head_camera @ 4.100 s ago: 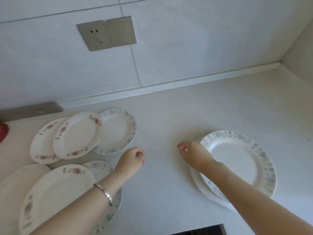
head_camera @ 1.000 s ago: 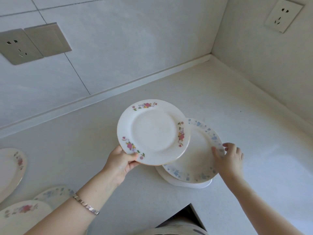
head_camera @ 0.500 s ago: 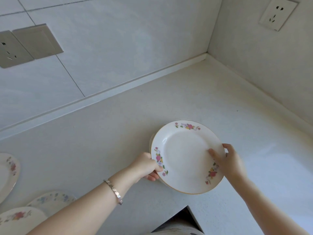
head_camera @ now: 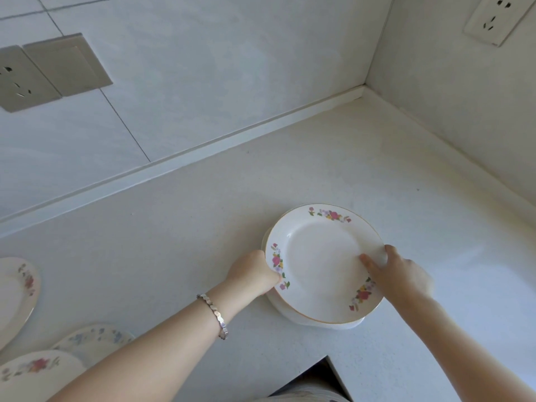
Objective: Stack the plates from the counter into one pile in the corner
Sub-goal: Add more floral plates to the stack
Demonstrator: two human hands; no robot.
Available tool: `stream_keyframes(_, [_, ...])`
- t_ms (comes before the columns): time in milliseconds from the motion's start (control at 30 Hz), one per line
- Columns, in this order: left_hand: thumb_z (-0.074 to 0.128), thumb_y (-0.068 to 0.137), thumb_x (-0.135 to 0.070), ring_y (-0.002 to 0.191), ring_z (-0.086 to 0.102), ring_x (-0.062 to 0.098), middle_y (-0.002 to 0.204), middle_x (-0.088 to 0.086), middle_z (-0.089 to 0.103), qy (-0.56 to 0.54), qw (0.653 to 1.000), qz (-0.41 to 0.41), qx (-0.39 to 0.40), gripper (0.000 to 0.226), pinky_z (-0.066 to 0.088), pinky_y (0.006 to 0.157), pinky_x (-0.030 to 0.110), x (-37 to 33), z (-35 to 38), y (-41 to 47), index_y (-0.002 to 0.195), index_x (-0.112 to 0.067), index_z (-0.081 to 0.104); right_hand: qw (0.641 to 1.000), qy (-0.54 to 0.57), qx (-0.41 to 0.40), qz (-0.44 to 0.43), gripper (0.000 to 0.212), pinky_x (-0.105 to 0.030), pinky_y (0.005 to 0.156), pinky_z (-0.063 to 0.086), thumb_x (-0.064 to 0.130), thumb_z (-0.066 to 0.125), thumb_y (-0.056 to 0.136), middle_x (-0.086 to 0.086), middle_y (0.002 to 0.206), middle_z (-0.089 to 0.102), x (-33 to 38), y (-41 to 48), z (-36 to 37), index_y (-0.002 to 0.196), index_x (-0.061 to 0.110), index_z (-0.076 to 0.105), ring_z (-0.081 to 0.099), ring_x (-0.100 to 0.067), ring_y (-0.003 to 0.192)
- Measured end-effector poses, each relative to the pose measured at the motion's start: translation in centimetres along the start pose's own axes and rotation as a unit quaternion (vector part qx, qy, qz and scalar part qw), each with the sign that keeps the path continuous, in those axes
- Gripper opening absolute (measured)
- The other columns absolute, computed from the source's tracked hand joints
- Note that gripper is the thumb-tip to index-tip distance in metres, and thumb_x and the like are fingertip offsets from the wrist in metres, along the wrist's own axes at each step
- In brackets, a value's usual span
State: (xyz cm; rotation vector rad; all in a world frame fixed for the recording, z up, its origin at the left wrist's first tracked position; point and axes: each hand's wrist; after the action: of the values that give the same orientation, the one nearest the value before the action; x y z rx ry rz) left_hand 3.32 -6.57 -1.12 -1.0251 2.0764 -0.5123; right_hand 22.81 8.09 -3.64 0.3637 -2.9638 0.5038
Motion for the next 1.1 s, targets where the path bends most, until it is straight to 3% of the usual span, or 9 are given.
stream_keyframes(100, [0.049, 0.083, -0.026, 0.081, 0.061, 0.023, 0.084, 0.000, 0.065, 0.052, 0.998, 0.023, -0.027, 0.011, 0.039, 0.065, 0.023, -0.1, 0.0, 0.1, 0.072, -0.022, 0.050, 0.999, -0.038, 0.006, 0.000, 0.060, -0.027, 0.063, 0.040, 0.063, 0.032, 0.087, -0.007, 0.099, 0.067, 0.0, 0.4, -0.1, 0.125, 0.018, 0.045, 0.063, -0.028, 0.093])
stream_keyframes(233, [0.046, 0.088, -0.036, 0.091, 0.060, 0.025, 0.087, 0.000, 0.056, 0.046, 0.998, 0.024, -0.043, 0.019, 0.030, 0.056, 0.024, 0.5, 0.3, -0.5, 0.075, -0.028, 0.036, 0.999, -0.046, 0.002, -0.002, 0.061, -0.027, 0.064, 0.040, 0.065, 0.031, 0.087, -0.007, 0.098, 0.068, 0.0, 0.4, 0.2, 0.125, 0.018, 0.044, 0.064, -0.027, 0.093])
stream_keyframes(300, [0.044, 0.091, -0.038, 0.085, 0.060, 0.021, 0.092, 0.002, 0.062, 0.029, 0.998, 0.030, -0.049, 0.017, 0.026, 0.053, 0.024, 0.9, 0.7, -0.6, 0.078, -0.027, 0.038, 0.998, -0.059, 0.011, 0.000, 0.061, -0.027, 0.064, 0.039, 0.063, 0.031, 0.088, -0.007, 0.100, 0.067, 0.3, 0.3, -0.1, 0.127, 0.017, 0.042, 0.064, -0.027, 0.095])
stream_keyframes(400, [0.034, 0.095, -0.041, 0.073, 0.050, 0.023, 0.070, -0.004, 0.048, 0.029, 0.996, 0.037, -0.072, 0.020, 0.032, 0.058, 0.028, 2.0, 1.2, -0.4, 0.091, -0.023, 0.040, 0.995, -0.100, 0.006, -0.015, 0.065, -0.028, 0.065, 0.038, 0.049, 0.039, 0.092, -0.008, 0.107, 0.067, 2.2, -0.5, -1.7, 0.142, 0.011, 0.024, 0.063, -0.028, 0.100])
stream_keyframes(500, [0.033, 0.096, -0.040, 0.081, 0.057, 0.028, 0.079, 0.001, 0.058, -0.006, 0.991, 0.023, -0.133, 0.029, 0.040, 0.070, 0.030, 4.8, 0.2, -0.7, 0.108, -0.017, 0.045, 0.990, -0.052, 0.001, -0.128, 0.060, -0.030, 0.068, 0.043, 0.040, 0.042, 0.093, -0.007, 0.106, 0.066, 6.1, -3.0, -2.3, 0.143, 0.013, 0.022, 0.063, -0.027, 0.099])
stream_keyframes(733, [0.047, 0.090, -0.019, 0.081, 0.065, 0.032, 0.079, 0.011, 0.069, -0.103, 0.952, -0.094, -0.272, 0.015, 0.046, 0.069, 0.032, 19.1, -3.6, -4.9, 0.075, -0.022, 0.051, 0.914, 0.045, 0.231, -0.331, 0.037, -0.027, 0.086, 0.047, 0.036, 0.049, 0.091, 0.001, 0.100, 0.068, 18.5, -11.4, 3.3, 0.125, 0.023, 0.054, 0.063, -0.018, 0.097])
stream_keyframes(833, [0.050, 0.089, -0.019, 0.083, 0.065, 0.032, 0.083, 0.011, 0.069, -0.149, 0.924, -0.165, -0.311, 0.010, 0.048, 0.076, 0.035, 25.9, -5.0, -7.5, 0.080, -0.021, 0.052, 0.891, 0.049, 0.300, -0.337, 0.037, -0.026, 0.087, 0.046, 0.036, 0.050, 0.091, 0.002, 0.101, 0.064, 23.3, -15.0, 8.0, 0.123, 0.021, 0.055, 0.061, -0.018, 0.100])
stream_keyframes(933, [0.049, 0.088, -0.019, 0.083, 0.065, 0.032, 0.088, 0.010, 0.069, -0.184, 0.900, -0.209, -0.336, 0.011, 0.051, 0.078, 0.038, 31.3, -6.0, -10.0, 0.079, -0.024, 0.052, 0.878, 0.011, 0.354, -0.321, 0.050, -0.032, 0.096, 0.046, 0.043, 0.048, 0.091, -0.006, 0.127, 0.058, 27.1, -18.3, 12.5, 0.133, 0.016, 0.045, 0.056, -0.024, 0.115])
stream_keyframes(1100, [0.050, 0.089, -0.015, 0.102, 0.054, 0.030, 0.114, 0.011, 0.060, -0.101, 0.906, -0.226, -0.345, 0.020, 0.042, 0.082, 0.035, 36.8, -6.8, -11.7, 0.106, -0.009, 0.057, 0.894, 0.016, 0.379, -0.239, 0.054, -0.031, 0.087, 0.045, 0.040, 0.054, 0.088, -0.011, 0.126, 0.057, 31.2, -21.2, 17.3, 0.128, 0.005, 0.046, 0.057, -0.027, 0.113])
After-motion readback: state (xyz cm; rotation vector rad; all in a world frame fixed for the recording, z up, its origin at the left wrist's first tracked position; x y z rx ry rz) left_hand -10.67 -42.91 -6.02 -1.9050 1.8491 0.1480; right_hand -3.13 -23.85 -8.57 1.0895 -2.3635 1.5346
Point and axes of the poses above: each hand's wrist, its own y-axis towards the middle knuckle, its own z-axis out of the palm, x = y × z
